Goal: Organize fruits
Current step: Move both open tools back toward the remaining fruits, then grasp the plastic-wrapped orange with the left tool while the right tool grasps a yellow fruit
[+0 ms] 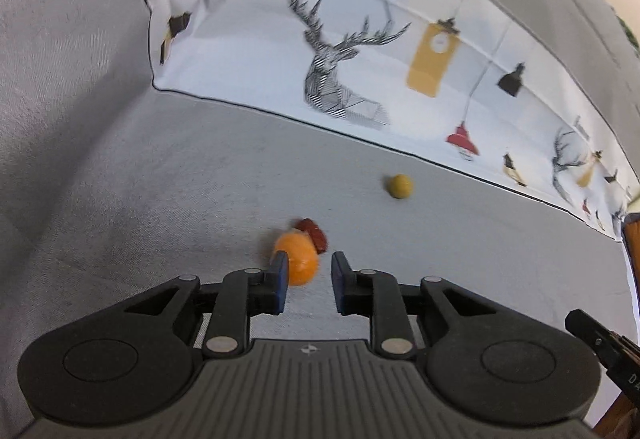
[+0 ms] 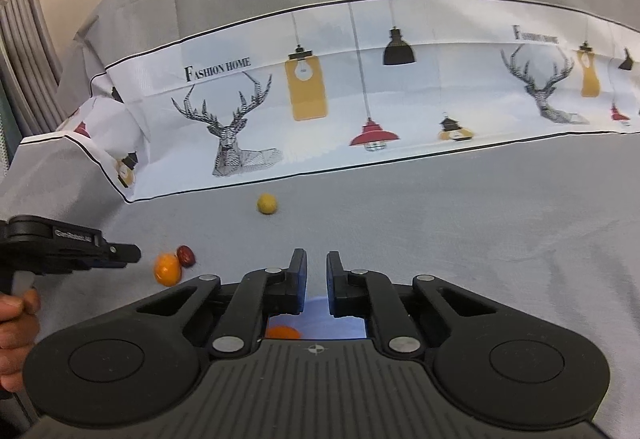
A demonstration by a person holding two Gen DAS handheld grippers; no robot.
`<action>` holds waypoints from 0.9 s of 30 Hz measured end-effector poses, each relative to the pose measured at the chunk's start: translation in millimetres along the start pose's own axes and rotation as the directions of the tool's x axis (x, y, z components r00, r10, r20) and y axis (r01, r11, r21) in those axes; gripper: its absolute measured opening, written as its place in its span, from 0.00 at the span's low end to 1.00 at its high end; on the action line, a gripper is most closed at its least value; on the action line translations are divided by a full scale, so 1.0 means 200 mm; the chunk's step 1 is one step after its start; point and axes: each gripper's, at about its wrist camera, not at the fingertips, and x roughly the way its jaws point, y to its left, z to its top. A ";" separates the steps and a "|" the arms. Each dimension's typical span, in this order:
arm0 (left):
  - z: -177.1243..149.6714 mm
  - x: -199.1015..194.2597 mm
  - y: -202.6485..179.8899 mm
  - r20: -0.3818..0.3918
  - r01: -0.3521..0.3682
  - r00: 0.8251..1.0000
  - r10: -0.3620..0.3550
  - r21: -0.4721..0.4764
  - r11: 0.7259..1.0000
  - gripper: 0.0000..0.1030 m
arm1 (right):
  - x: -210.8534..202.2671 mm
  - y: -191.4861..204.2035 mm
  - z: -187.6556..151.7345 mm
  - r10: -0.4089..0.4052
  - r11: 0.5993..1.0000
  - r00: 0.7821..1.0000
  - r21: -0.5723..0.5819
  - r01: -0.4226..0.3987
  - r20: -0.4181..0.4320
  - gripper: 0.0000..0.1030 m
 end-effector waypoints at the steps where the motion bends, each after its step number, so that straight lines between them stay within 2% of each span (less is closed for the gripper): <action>1: 0.00 0.02 0.01 -0.028 -0.002 1.000 0.001 -0.020 1.000 0.33 | 0.02 0.01 0.01 0.009 1.000 1.000 0.002 -0.009 -0.003 0.11; 5: 0.01 0.09 0.02 -0.059 -0.024 0.998 0.023 -0.027 0.999 0.38 | 0.14 0.05 0.06 0.038 0.999 0.999 0.009 -0.038 -0.016 0.11; 6: 0.01 0.11 0.02 -0.067 -0.025 0.997 0.022 -0.032 0.999 0.42 | 0.17 0.06 0.07 0.042 0.999 0.999 0.009 -0.041 -0.019 0.11; 13: 0.03 0.21 0.00 -0.079 -0.057 0.995 0.055 -0.024 0.998 0.44 | 0.41 0.11 0.15 0.068 0.997 0.997 0.025 -0.067 -0.043 0.12; 15: 0.04 0.24 -0.01 -0.088 -0.068 0.994 0.066 -0.017 0.998 0.44 | 0.50 0.13 0.18 0.077 0.996 0.996 0.040 -0.075 -0.047 0.15; 17: 0.04 0.26 -0.02 -0.100 -0.076 0.992 0.075 -0.002 0.997 0.44 | 0.59 0.14 0.19 0.081 0.995 0.995 0.056 -0.078 -0.056 0.25; 21: 0.03 0.30 -0.05 -0.116 -0.103 0.988 0.106 0.029 0.994 0.43 | 0.76 0.16 0.22 0.080 0.994 0.994 0.074 -0.074 -0.075 0.33; 24: 0.02 0.30 -0.06 -0.125 -0.121 0.984 0.126 0.043 0.992 0.37 | 0.88 0.19 0.22 0.061 0.997 0.994 0.043 -0.057 -0.089 0.37; 27: 0.02 0.30 -0.07 -0.121 -0.142 0.982 0.148 0.054 0.988 0.37 | 0.97 0.23 0.21 0.027 0.999 0.995 -0.025 -0.029 -0.094 0.40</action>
